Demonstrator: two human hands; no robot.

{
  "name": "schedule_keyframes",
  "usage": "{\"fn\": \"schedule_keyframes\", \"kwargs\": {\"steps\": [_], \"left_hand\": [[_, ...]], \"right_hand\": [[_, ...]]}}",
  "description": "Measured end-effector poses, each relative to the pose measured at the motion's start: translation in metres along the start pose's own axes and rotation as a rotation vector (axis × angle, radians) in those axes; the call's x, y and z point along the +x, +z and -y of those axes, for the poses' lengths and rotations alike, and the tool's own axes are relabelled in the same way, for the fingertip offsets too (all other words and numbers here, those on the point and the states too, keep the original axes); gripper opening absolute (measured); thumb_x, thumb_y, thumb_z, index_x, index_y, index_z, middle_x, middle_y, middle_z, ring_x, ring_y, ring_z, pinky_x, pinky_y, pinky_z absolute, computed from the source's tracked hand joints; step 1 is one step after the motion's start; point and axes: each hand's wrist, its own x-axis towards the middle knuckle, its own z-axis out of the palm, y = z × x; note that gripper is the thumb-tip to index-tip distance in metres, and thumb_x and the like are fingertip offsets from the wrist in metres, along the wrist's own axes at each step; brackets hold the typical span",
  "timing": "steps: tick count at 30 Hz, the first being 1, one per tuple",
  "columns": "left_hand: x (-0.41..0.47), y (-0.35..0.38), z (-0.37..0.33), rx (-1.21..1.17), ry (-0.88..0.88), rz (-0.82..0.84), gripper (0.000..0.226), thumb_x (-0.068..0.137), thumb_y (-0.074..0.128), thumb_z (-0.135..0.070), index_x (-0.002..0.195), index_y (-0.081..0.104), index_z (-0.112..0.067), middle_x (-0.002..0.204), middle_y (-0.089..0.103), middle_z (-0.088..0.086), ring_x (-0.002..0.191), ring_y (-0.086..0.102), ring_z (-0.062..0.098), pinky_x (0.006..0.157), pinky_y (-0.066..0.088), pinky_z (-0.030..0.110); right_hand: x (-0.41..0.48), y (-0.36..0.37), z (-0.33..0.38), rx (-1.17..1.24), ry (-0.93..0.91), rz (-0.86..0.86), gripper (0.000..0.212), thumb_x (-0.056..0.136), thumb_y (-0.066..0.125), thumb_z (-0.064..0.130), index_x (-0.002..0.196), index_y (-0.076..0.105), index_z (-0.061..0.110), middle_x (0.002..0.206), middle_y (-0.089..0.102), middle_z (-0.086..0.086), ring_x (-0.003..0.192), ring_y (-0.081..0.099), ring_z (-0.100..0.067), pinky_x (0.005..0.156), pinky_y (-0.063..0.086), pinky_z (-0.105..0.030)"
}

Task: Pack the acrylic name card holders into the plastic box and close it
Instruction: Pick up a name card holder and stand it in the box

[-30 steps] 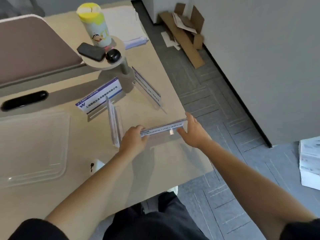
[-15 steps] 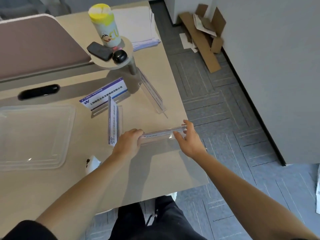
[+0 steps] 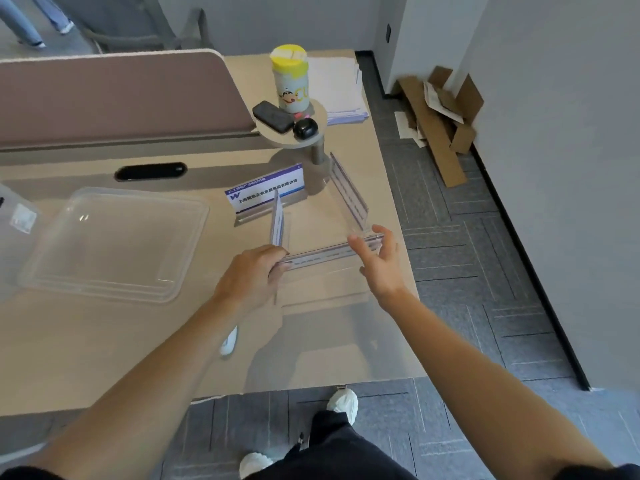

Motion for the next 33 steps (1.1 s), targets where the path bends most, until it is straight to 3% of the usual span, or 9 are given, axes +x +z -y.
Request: {"fn": "schedule_keyframes", "kwargs": {"steps": [3,6,8,10,13,16,20,26,33], "left_hand": [[-0.031,-0.021,0.015,0.005,-0.052,-0.017,0.019,0.092,0.062,-0.019,0.078,0.06,-0.007,0.07,0.056,-0.001,0.066,0.056,0.032,0.056,0.041,0.033],[-0.067,-0.041,0.028,-0.048,-0.132,-0.027,0.011,0.092,0.063,-0.023,0.096,0.067,-0.013,0.077,0.059,-0.006,0.076,0.061,0.03,0.061,0.038,0.03],[-0.093,-0.06,0.035,-0.141,-0.213,0.034,0.042,0.09,0.066,-0.033,0.13,0.055,-0.03,0.092,0.064,-0.013,0.087,0.064,0.02,0.072,0.046,0.03],[-0.12,-0.081,0.039,-0.247,-0.287,0.168,0.082,0.082,0.074,-0.038,0.146,0.024,-0.048,0.103,0.063,-0.02,0.094,0.063,0.011,0.084,0.05,0.032],[-0.16,-0.109,0.044,-0.34,-0.308,0.315,0.102,0.072,0.08,-0.036,0.143,0.01,-0.061,0.118,0.056,-0.03,0.104,0.06,0.003,0.087,0.049,0.028],[-0.196,-0.129,0.053,-0.424,-0.275,0.3,0.073,0.073,0.079,-0.028,0.121,0.039,-0.065,0.121,0.06,-0.024,0.109,0.058,0.005,0.086,0.047,0.021],[-0.234,-0.148,0.077,-0.485,-0.312,0.193,0.08,0.078,0.079,-0.031,0.101,0.029,-0.088,0.121,0.064,-0.009,0.102,0.062,0.002,0.091,0.052,0.029],[-0.282,-0.169,0.12,-0.743,-0.396,-0.052,0.063,0.071,0.085,-0.013,0.106,0.063,-0.061,0.099,0.074,-0.003,0.095,0.069,0.018,0.098,0.052,0.035],[-0.308,-0.209,0.18,-0.829,-0.493,-0.214,0.054,0.073,0.084,-0.006,0.107,0.069,-0.045,0.091,0.074,-0.007,0.085,0.068,0.012,0.09,0.054,0.026]], "right_hand": [[-0.018,0.034,0.008,0.102,-0.005,0.055,0.121,0.049,0.074,0.084,0.15,0.024,0.041,0.155,0.024,0.004,0.14,0.038,-0.026,0.113,0.035,-0.056],[-0.039,0.069,0.023,0.121,-0.035,0.061,0.117,0.053,0.08,0.072,0.15,0.024,0.039,0.154,0.026,0.0,0.138,0.039,-0.029,0.112,0.036,-0.058],[-0.056,0.09,0.034,0.1,-0.062,0.038,0.103,0.057,0.08,0.06,0.145,0.031,0.036,0.146,0.032,-0.001,0.129,0.046,-0.028,0.108,0.042,-0.056],[-0.072,0.109,0.045,0.056,-0.101,0.021,0.093,0.06,0.078,0.053,0.141,0.036,0.034,0.14,0.036,-0.002,0.12,0.052,-0.025,0.103,0.047,-0.052],[-0.1,0.136,0.065,0.014,-0.167,0.048,0.074,0.07,0.077,0.044,0.132,0.039,0.031,0.133,0.042,-0.004,0.107,0.055,-0.018,0.092,0.052,-0.046],[-0.126,0.162,0.085,0.064,-0.149,0.134,0.064,0.07,0.072,0.038,0.126,0.046,0.022,0.123,0.055,-0.006,0.098,0.059,-0.016,0.084,0.051,-0.046],[-0.153,0.201,0.106,0.124,-0.145,0.29,0.041,0.071,0.068,0.036,0.107,0.054,0.021,0.096,0.059,-0.002,0.092,0.055,-0.022,0.075,0.048,-0.043],[-0.159,0.282,0.117,0.167,-0.097,0.465,0.024,0.078,0.068,0.039,0.09,0.056,0.023,0.084,0.052,0.006,0.081,0.051,-0.018,0.076,0.047,-0.043],[-0.142,0.394,0.128,0.174,-0.083,0.603,0.034,0.078,0.066,0.038,0.105,0.062,0.018,0.102,0.048,-0.002,0.086,0.052,-0.022,0.071,0.052,-0.042]]}}
